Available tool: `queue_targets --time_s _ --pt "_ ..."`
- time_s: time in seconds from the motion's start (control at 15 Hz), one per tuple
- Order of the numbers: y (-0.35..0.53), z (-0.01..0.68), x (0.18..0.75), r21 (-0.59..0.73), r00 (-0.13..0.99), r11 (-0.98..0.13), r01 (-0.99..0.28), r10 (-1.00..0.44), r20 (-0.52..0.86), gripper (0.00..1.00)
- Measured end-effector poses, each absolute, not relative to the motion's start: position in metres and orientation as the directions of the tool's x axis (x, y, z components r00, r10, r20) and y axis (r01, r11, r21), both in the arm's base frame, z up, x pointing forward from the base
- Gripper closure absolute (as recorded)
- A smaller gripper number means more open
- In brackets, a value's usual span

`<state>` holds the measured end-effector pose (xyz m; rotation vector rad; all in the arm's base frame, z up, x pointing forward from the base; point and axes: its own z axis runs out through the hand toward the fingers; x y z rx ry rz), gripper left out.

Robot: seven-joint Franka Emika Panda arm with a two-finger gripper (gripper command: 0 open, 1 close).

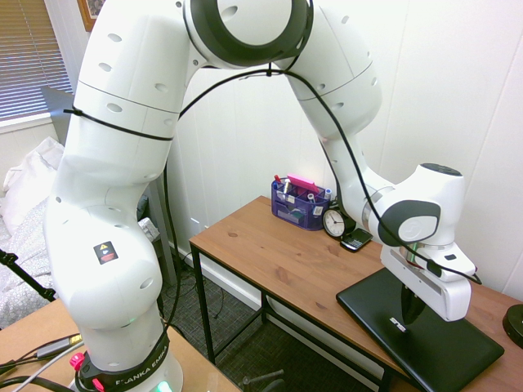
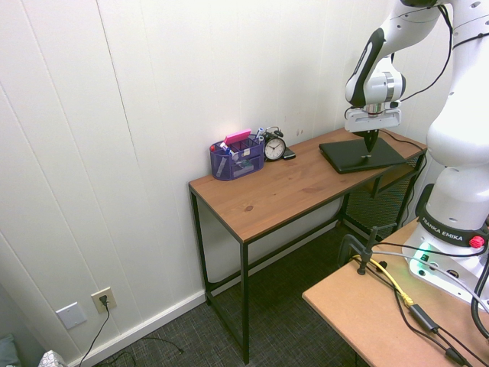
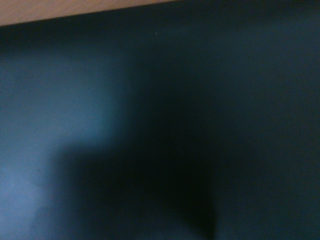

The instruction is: Close the laptop lid

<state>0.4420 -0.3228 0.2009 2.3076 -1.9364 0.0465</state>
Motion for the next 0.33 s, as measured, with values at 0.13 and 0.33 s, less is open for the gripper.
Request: queue_targets --time_s 0.13,0.33 --pt "-0.323 0.205 0.446 0.070 0.179 -0.172 -0.983 -0.977 0.113 1.00" --pt "-0.323 0.216 0.450 0.050 0.189 -0.184 -0.982 -0.974 0.122 1.00"
